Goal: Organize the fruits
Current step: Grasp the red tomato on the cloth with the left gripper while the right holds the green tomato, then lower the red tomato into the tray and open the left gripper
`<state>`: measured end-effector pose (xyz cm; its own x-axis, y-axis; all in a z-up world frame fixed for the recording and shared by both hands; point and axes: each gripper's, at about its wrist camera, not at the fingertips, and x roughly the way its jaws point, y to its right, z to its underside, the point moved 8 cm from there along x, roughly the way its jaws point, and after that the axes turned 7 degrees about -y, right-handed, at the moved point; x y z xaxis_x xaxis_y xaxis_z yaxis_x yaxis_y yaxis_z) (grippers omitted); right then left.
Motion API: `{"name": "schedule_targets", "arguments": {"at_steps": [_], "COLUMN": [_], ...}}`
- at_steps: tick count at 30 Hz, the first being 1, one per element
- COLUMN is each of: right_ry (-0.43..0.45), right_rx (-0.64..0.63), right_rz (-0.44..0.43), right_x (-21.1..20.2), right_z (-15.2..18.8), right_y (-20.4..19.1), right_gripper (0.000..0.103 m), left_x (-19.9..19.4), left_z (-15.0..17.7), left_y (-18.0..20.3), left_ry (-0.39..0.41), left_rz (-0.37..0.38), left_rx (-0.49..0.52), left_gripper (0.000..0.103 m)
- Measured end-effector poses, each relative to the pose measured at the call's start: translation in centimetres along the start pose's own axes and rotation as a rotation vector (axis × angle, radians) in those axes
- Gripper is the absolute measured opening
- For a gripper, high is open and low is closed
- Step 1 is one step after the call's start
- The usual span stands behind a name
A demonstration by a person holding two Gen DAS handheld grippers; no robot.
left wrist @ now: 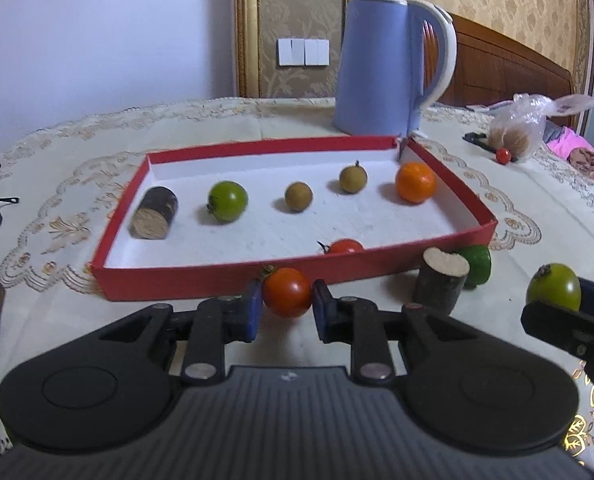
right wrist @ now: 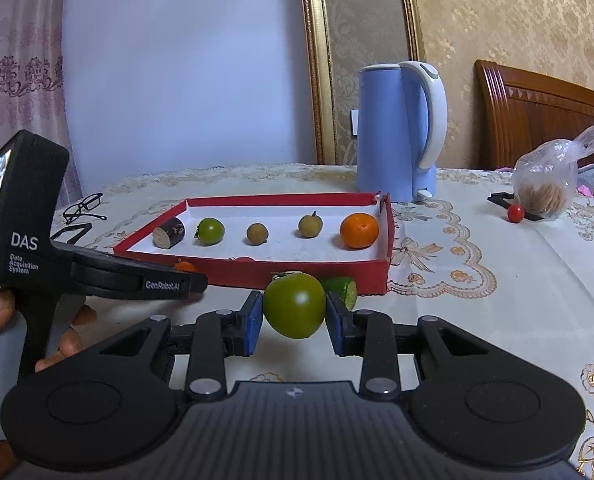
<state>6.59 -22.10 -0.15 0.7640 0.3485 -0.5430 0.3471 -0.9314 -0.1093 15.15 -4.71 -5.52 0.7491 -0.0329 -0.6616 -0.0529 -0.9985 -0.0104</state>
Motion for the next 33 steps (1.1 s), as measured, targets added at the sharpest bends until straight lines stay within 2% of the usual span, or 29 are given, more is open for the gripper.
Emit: {"name": "schedule_targets", "arguments": {"at_steps": [16,33], "right_ry": [0.038,0.038], "right_rx": [-0.026,-0.01], "right_rz": [-0.021,-0.03], "right_x": [-1.8,-1.9], "right_z": [-0.7,-0.5], "right_y": [-1.1,-0.5], "right_gripper": [0.033,0.033], "left_x": [-0.8,2.4], "left_z": [-2.5,-7.1], "left_y": [-1.8,-0.5], "left_ry": [0.057,0.062], "left_rz": [-0.08,-0.128], "left_rx": [0.017,0.07], "left_gripper": [0.024,0.024]}}
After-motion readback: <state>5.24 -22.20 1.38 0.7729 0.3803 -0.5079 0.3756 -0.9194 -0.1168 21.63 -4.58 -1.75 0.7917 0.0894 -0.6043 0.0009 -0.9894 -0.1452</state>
